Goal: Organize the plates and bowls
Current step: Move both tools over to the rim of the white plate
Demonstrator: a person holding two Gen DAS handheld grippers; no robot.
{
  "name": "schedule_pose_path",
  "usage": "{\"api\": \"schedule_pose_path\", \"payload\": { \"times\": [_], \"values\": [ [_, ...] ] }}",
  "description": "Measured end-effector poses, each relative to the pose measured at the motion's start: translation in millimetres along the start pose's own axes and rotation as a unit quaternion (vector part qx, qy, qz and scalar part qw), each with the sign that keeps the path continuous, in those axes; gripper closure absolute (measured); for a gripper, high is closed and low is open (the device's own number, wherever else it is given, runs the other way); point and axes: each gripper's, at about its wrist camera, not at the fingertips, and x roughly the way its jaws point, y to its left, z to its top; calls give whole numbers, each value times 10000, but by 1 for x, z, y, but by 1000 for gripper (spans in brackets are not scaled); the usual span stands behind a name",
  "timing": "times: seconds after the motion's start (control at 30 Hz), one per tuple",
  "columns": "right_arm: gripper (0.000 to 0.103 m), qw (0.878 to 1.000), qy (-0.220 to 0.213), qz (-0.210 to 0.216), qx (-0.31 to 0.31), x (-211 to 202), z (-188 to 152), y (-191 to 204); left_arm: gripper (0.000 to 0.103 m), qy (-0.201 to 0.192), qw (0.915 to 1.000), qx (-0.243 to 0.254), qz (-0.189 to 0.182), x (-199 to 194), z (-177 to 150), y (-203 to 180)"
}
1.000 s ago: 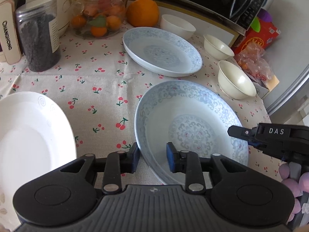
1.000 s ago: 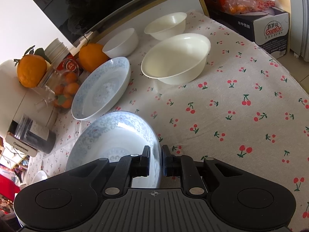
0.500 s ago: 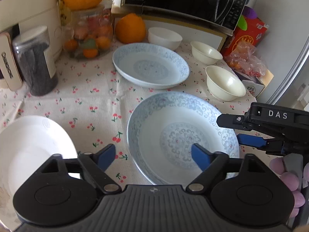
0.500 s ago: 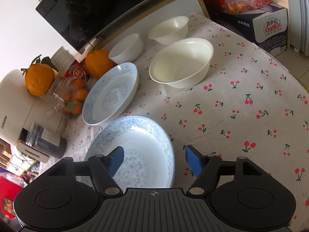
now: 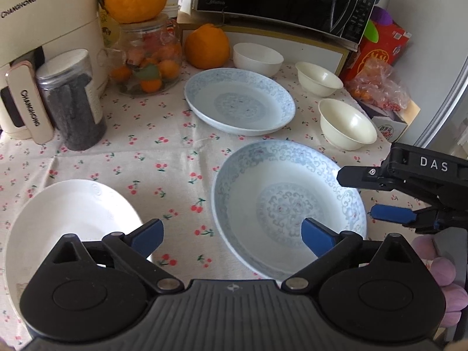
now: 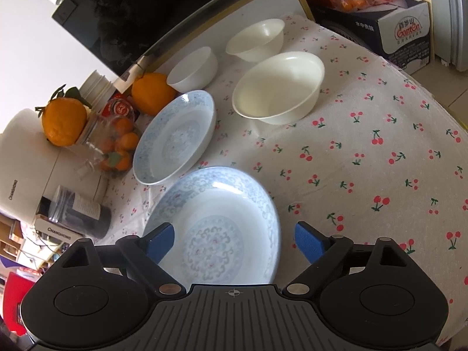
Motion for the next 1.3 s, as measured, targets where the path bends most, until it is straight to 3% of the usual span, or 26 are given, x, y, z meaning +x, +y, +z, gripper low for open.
{"api": "schedule_pose_path", "payload": {
  "times": [0.3, 0.83, 1.13, 1.3],
  "values": [
    [10, 9987, -33, 200, -475, -4, -8, 37, 1, 15, 9995, 6, 301, -19, 0, 30],
    [9, 9939, 194, 522, -948, 9, -36, 99, 1, -9, 9936, -824, 776, -41, 3, 116],
    [9, 9873, 551, 784, -1264, 24, -65, 138, 2, 204, 9856, -1393, 938, -41, -5, 167],
    [9, 9826, 729, 915, -1442, 29, -83, 151, 8, 413, 9842, -1546, 757, -37, -8, 186]
  ]
}}
